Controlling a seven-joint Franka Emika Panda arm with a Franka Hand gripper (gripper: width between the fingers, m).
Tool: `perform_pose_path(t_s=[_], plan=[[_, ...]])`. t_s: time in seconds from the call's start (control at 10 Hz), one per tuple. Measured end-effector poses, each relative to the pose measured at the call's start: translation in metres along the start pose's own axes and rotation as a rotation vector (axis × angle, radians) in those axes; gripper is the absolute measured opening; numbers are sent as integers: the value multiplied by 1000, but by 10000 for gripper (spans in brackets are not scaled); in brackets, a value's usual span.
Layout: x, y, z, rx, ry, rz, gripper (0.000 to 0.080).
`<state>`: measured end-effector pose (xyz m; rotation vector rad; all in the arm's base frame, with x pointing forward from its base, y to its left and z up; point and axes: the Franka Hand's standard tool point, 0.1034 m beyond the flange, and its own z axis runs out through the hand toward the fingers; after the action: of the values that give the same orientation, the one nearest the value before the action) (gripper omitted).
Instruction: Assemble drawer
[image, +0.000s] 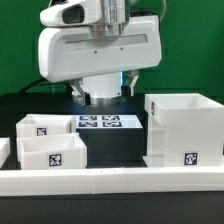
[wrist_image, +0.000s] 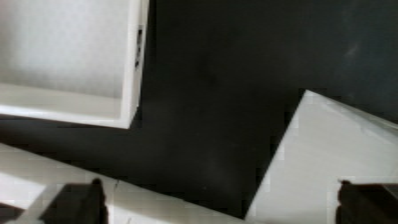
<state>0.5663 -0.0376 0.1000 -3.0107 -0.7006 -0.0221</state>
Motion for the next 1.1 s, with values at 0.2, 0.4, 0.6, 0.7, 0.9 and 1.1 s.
perform_pose_path(t_s=[0.2,0.4,0.6,0.7,0.9,1.1], plan=[[-21,2,27,-4,-12,17,649],[-28,6,45,-17,-5,17,649],[-38,12,70,-40,9,17,649],[-41,15,79,-48,13,17,649],[-47,19,89,-48,7,18,649],[-51,21,93,-54,11,22,649]])
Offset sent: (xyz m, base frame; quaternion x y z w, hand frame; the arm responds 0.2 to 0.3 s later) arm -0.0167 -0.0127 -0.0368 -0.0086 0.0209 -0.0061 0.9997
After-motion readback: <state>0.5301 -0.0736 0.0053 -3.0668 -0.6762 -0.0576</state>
